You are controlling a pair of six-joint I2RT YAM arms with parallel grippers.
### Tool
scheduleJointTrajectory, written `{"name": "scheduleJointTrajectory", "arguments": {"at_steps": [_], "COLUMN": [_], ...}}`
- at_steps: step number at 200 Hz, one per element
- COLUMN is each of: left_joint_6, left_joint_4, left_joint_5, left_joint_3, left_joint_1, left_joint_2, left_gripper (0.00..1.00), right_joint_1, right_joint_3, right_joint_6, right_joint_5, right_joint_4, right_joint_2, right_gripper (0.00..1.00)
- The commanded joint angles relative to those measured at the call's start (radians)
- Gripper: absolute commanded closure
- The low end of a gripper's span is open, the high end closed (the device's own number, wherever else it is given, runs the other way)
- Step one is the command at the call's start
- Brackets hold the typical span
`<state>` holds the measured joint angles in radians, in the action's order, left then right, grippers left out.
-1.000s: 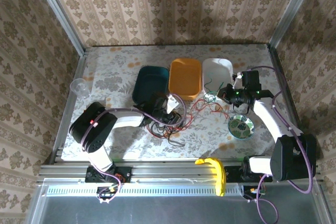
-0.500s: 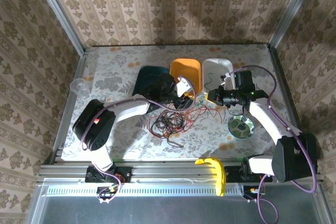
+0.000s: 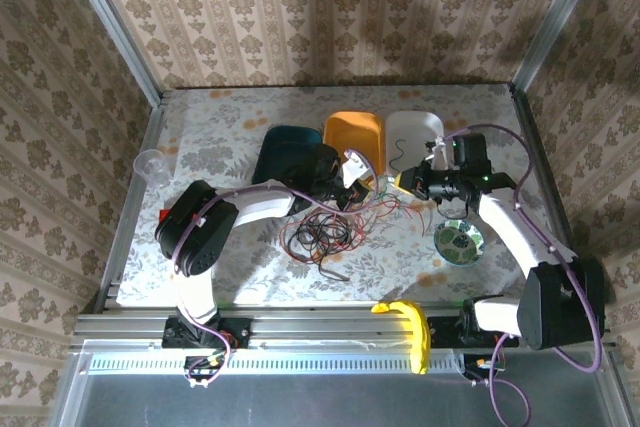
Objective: Untangle the cables
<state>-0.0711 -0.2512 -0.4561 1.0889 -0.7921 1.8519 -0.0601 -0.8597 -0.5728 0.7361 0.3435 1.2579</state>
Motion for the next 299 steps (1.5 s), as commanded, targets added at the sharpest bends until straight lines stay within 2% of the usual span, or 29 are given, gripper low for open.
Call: {"name": "scheduleJointTrajectory", "arguments": {"at_steps": [1, 24, 55, 81, 98, 112, 117, 149, 181, 225, 256, 277, 299], "left_joint_6": [0.003, -0.005, -0.007, -0.01, -0.015, -0.019, -0.019, -0.015, -0.012, -0.065, -0.07, -0.064, -0.06], "left_joint_4": [0.039, 0.057, 0.076, 0.083, 0.09, 0.096, 0.096, 0.089, 0.078, 0.088, 0.075, 0.081, 0.082], "left_joint_5": [0.039, 0.058, 0.075, 0.067, 0.051, 0.04, 0.038, 0.031, 0.009, 0.007, -0.002, -0.014, -0.026], "left_joint_3": [-0.052, -0.106, -0.161, -0.198, -0.214, -0.218, -0.218, -0.198, -0.17, -0.117, -0.056, -0.006, 0.018], "left_joint_1": [0.0, 0.0, 0.001, 0.001, 0.001, 0.001, 0.001, 0.0, -0.006, -0.027, -0.027, -0.034, -0.039], "left_joint_2": [-0.005, -0.039, -0.08, -0.113, -0.124, -0.125, -0.123, -0.1, -0.077, -0.07, -0.017, 0.034, 0.067], "left_gripper": [1.0, 1.0, 1.0, 1.0, 1.0, 0.78, 0.74, 0.65, 0.55, 0.47, 0.45, 0.48, 0.56], "right_joint_1": [0.078, 0.137, 0.156, 0.163, 0.163, 0.16, 0.155, 0.111, 0.079, 0.043, 0.006, -0.009, -0.01], "right_joint_3": [0.028, 0.043, 0.058, 0.079, 0.077, 0.078, 0.08, 0.088, 0.079, 0.059, 0.055, 0.045, 0.031], "right_joint_6": [-0.067, -0.089, -0.103, -0.131, -0.113, -0.097, -0.092, -0.075, -0.066, -0.025, -0.028, -0.038, -0.034], "right_joint_5": [-0.104, -0.279, -0.533, -0.637, -0.589, -0.493, -0.461, -0.331, -0.31, -0.316, -0.317, -0.319, -0.329], "right_joint_4": [-0.057, 0.0, 0.093, 0.108, 0.089, 0.055, 0.04, -0.02, -0.024, 0.009, -0.009, -0.016, -0.01], "right_joint_2": [-0.09, -0.139, -0.183, -0.209, -0.19, -0.165, -0.159, -0.128, -0.123, -0.107, -0.087, -0.073, -0.076], "right_gripper": [1.0, 1.0, 1.0, 1.0, 1.0, 1.0, 1.0, 1.0, 1.0, 1.0, 1.0, 1.0, 1.0]}}
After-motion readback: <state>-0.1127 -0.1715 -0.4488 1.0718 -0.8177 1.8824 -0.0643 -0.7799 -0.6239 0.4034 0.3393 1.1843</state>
